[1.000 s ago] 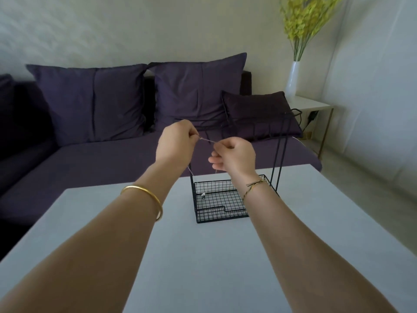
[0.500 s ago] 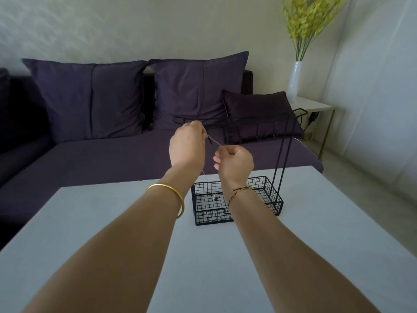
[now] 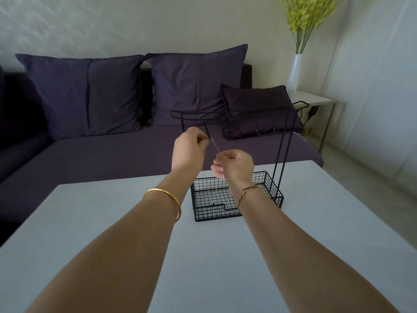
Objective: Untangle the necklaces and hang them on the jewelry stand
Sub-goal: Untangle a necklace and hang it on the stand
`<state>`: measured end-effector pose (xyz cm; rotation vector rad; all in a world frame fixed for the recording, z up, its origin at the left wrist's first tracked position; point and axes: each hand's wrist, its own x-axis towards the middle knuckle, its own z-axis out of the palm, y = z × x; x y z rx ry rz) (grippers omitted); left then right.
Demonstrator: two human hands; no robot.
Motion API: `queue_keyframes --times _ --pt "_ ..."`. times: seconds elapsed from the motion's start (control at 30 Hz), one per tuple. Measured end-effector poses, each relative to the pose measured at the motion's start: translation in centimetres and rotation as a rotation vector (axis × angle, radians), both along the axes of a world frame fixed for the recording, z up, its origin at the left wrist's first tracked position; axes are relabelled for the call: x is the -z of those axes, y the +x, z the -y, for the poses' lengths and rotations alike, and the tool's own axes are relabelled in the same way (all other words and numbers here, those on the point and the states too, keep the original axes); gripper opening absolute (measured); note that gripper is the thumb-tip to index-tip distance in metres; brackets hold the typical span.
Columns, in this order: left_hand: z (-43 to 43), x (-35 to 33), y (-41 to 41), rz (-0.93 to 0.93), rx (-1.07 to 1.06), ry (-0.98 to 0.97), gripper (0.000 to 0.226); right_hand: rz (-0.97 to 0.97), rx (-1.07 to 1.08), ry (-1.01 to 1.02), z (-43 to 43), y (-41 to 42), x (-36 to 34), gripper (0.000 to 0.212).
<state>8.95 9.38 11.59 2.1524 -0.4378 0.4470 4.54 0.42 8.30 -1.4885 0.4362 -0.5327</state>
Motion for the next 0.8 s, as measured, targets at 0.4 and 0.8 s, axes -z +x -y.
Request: queue_keyframes --times 0.4,0.8 --pt "-0.3 1.1 -0.6 -0.194 -0.026 0.041 0.022 -0.061 -0.116 0.022 1.4 -1.6 0.8 0.010" --pt "2.8 6.4 -10.9 -0.404 0.092 0.041 0.012 -0.112 -0.052 -0.035 8.2 -15.3 4.8 0.025"
